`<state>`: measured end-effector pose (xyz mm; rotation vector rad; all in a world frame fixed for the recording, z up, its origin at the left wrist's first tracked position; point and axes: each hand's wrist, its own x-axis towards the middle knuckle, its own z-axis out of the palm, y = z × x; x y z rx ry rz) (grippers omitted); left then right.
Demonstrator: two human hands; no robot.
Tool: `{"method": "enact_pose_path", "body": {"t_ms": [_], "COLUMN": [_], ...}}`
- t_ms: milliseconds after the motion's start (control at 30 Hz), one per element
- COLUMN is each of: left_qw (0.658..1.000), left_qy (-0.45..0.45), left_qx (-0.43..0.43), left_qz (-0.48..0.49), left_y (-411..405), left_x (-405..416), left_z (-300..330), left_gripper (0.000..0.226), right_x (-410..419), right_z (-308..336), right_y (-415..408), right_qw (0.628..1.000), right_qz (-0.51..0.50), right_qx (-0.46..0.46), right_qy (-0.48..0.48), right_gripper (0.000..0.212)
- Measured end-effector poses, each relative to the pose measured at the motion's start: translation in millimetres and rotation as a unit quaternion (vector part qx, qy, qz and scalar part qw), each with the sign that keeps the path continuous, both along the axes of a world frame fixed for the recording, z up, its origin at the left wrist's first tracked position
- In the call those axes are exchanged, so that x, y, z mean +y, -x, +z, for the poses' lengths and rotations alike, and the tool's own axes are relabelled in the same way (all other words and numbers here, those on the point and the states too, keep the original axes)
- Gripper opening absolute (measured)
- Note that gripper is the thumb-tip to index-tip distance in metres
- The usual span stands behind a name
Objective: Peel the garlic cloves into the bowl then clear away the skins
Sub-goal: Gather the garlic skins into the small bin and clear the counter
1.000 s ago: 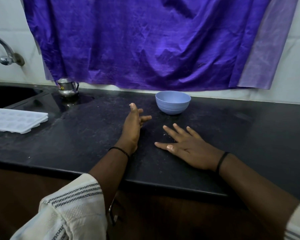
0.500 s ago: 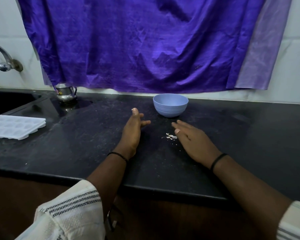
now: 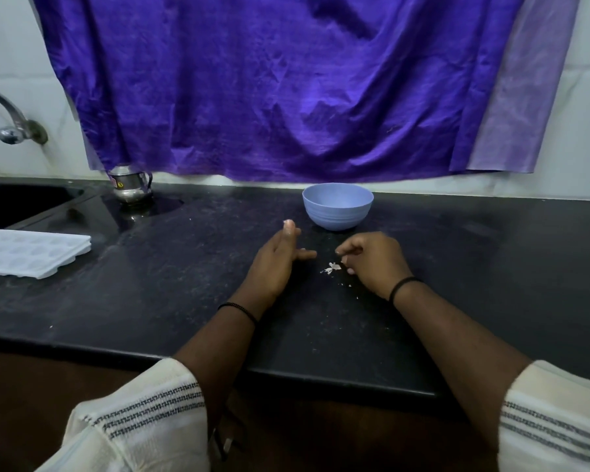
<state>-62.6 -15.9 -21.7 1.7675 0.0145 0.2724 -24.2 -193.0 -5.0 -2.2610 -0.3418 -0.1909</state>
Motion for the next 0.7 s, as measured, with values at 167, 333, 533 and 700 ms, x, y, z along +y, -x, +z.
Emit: {"method": "enact_pose_path", "body": {"t_ms": [167,333,533,700], "left_qw": [0.996,0.997,0.993,0.992], "left_qy": [0.051,0.021,-0.089,-0.083], "left_qx": [-0.018,-0.022,-0.023,-0.018], "left_qz": [0.065,0.071,0.079,0.09], "left_y": [-5,0,-2,-3], "left_x": [3,1,2,3], "left_z": [0,3,1,1], "left_gripper": [0.075,0.053,0.018,0.022], "right_x": [14,8,-12,1], "right_z": [-2,1,6,7], "right_y": [-1,12,25,20], "right_qw": [0.946,0.958,0.992,0.994], "right_qz": [0.117,0.126,0.035,0.048], "right_qx": [-0.102,-0.094,-0.024,-0.014], "right_qy": [0.286,0.24,0.122,0.096], "right_gripper": [0.037,0.041,0.017,0.01]}}
